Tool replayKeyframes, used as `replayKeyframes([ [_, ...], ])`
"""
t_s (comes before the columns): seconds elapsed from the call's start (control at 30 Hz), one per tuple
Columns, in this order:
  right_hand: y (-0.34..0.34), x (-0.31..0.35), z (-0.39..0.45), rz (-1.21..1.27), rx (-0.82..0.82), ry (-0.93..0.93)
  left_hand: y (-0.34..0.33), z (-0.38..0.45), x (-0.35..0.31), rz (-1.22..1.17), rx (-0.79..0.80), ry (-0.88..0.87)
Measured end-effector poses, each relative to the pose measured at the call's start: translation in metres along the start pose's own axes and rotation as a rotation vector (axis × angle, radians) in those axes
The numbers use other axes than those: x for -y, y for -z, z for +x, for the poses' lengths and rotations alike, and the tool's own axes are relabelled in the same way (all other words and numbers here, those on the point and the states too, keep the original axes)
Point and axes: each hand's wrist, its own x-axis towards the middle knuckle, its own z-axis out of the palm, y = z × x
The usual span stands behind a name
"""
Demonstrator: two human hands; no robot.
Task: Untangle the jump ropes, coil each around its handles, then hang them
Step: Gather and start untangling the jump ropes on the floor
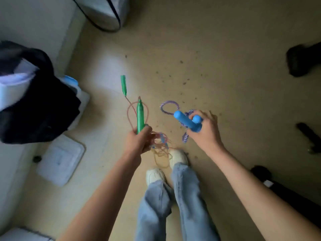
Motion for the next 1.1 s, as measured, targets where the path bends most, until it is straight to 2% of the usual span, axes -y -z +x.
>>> replayKeyframes([
  [0.2, 0.176, 0.169, -0.073, 0.060, 0.033, 0.013, -0.009, -0.192, -0.156, 0.066, 0.203, -0.208],
  [0.3, 0.248, 0.213, -0.095, 0.020, -0.042, 0.040, -0.024, -0.255, -0.207, 0.125, 0.246, -0.304],
  [0.4, 0.305, 0.220, -0.096, 0.030, -0.166, 0.010, -0.047, -0.280, -0.245, 0.161, 0.299, -0.365],
  [0.47, 0.336, 0.217, -0.084, 0.033, -0.222, 0.002, -0.066, -0.282, -0.268, 0.176, 0.324, -0.396],
  [0.57, 0.371, 0.200, -0.041, -0.051, -0.261, -0.020, -0.102, -0.263, -0.302, 0.212, 0.282, -0.430],
  [0.67, 0.403, 0.192, 0.017, -0.069, -0.286, -0.039, -0.142, -0.237, -0.338, 0.189, 0.261, -0.386],
  [0.8, 0.444, 0.214, 0.108, -0.074, -0.196, 0.027, -0.193, -0.215, -0.401, 0.165, 0.224, -0.435],
  [1.0, 0.473, 0.270, 0.253, 0.354, -0.010, 0.065, -0.248, -0.175, -0.514, 0.225, 0.423, -0.601],
  [1.1, 0.482, 0.288, 0.333, 0.575, 0.094, 0.032, -0.278, -0.130, -0.576, 0.264, 0.385, -0.684],
])
